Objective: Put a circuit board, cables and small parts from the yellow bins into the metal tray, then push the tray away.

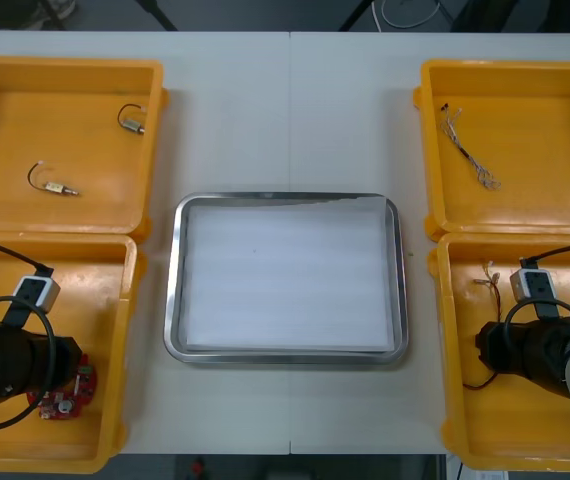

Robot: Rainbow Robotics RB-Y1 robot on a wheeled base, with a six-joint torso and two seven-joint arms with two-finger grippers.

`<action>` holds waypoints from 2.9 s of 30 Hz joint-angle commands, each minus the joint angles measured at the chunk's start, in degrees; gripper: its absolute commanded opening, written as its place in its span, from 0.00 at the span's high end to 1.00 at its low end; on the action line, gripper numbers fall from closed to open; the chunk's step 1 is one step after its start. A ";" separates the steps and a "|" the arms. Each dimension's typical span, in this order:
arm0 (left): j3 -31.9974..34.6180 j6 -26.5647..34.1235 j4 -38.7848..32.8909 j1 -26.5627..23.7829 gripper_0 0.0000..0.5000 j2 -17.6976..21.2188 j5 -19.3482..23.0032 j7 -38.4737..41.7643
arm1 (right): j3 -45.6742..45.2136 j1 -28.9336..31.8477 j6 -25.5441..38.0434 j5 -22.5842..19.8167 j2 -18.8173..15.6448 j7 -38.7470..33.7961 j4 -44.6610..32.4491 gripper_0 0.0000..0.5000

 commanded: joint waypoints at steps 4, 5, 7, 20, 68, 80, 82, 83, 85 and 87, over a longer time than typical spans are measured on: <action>-1.68 -0.70 -0.30 1.61 0.09 -0.93 -1.05 3.53 | 0.84 1.75 2.20 -0.30 0.14 -1.76 1.21 0.00; -1.77 -0.70 -0.22 1.61 0.17 -1.01 -1.05 3.53 | 0.84 1.84 2.20 -0.13 0.14 -1.76 1.21 0.00; -2.04 -0.70 -0.22 1.69 0.67 -1.01 -1.40 3.70 | 0.84 2.10 2.11 -0.21 0.14 -1.76 1.21 0.00; -1.42 -0.62 -0.30 1.61 1.00 -0.49 -1.66 4.14 | -0.22 2.19 2.38 -1.09 0.05 -1.67 -0.02 1.00; 0.78 37.18 -8.57 -36.45 1.00 2.50 21.54 18.47 | -25.26 -15.21 37.05 -36.34 -19.02 0.35 -23.14 1.00; -14.96 29.97 -7.42 -44.01 1.00 -0.49 18.64 28.05 | -25.18 -15.56 37.05 -37.57 -19.02 0.70 -24.19 1.00; -16.89 28.65 -6.37 -44.98 1.00 -1.01 18.37 28.84 | -25.18 -15.65 37.05 -37.83 -19.02 0.79 -24.54 1.00; -18.21 27.95 -5.49 -45.59 1.00 -1.45 17.85 28.93 | -25.18 -15.65 37.05 -37.83 -19.02 0.79 -24.98 1.00; -20.32 26.98 -4.43 -46.56 1.00 -1.89 16.97 29.02 | -25.18 -15.74 37.05 -37.74 -19.02 0.79 -25.51 1.00; -22.16 26.02 -3.29 -47.35 1.00 -2.68 15.91 29.28 | -25.18 -15.74 37.05 -37.48 -19.02 0.79 -25.77 1.00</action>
